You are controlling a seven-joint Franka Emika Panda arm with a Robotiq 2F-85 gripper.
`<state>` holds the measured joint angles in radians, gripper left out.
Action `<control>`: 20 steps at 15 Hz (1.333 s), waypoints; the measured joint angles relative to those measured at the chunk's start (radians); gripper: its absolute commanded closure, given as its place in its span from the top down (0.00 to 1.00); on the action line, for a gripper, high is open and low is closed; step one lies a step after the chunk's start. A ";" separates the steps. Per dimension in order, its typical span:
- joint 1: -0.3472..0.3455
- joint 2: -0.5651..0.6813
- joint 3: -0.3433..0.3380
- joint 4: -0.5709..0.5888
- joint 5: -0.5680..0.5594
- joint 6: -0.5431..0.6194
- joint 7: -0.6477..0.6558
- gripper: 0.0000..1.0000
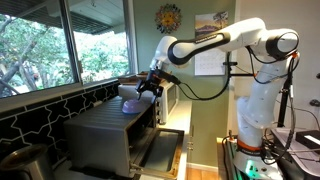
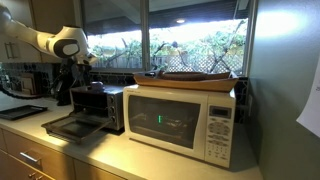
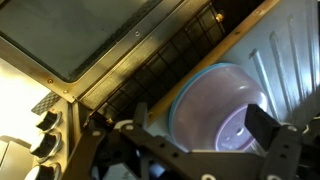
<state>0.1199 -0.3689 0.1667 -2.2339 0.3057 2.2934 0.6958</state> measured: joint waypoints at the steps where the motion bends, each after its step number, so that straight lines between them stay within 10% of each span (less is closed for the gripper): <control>1: 0.000 0.001 0.001 -0.001 0.000 0.007 0.007 1.00; 20: -0.028 -0.007 0.021 -0.016 -0.059 0.003 0.122 1.00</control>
<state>0.0922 -0.3759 0.1881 -2.2502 0.2465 2.2964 0.8176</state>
